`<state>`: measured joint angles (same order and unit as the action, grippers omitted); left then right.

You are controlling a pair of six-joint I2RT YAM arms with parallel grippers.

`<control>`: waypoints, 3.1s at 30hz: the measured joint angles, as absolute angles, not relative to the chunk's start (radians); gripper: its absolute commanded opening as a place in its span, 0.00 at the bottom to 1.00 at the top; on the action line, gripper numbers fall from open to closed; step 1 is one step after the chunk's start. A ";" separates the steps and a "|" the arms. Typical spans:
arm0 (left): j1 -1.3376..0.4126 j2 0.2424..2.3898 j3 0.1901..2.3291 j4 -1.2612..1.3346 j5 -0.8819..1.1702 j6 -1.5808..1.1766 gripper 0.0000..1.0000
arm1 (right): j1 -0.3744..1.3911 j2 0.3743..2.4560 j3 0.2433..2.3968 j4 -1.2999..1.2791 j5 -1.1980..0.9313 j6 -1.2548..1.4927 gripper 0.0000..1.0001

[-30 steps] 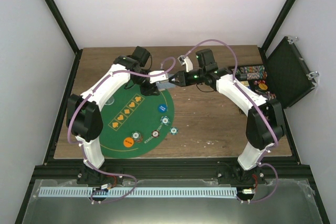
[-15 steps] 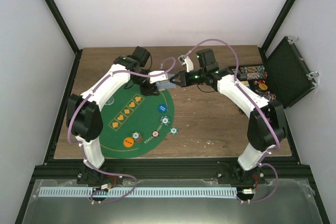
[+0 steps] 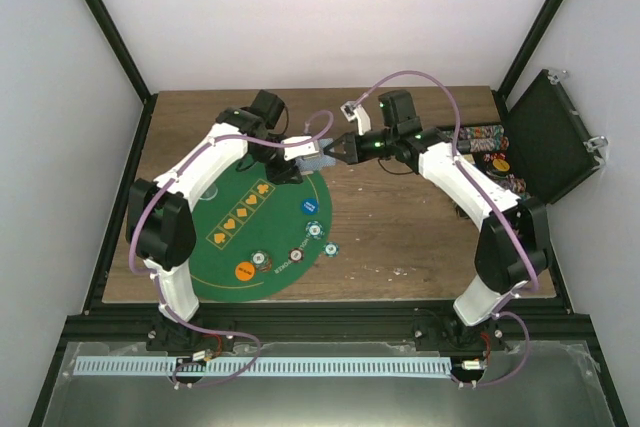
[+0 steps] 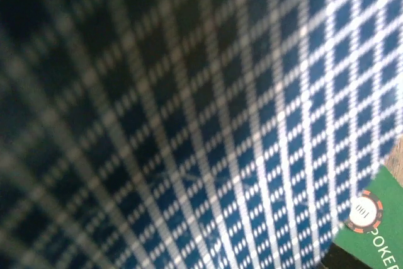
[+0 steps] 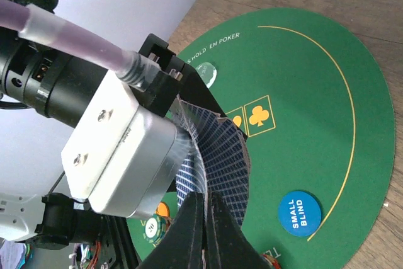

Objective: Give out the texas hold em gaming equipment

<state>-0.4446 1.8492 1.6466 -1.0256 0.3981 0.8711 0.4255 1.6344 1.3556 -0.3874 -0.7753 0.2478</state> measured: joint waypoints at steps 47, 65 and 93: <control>-0.114 1.649 1.448 -1.028 0.387 0.715 0.45 | 0.188 1.465 1.295 -0.473 -0.871 0.199 0.01; 0.008 1.509 1.295 -1.026 0.402 0.639 0.45 | 0.309 1.579 1.296 -0.422 -0.881 0.212 0.01; 0.041 1.510 1.295 -1.028 0.397 0.624 0.45 | 0.926 1.860 1.628 -0.651 -0.724 -0.285 0.01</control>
<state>0.0406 1.5097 1.2945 -1.0275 0.3969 0.6235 0.9257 1.8599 1.6279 -0.6510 -0.7238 -0.2848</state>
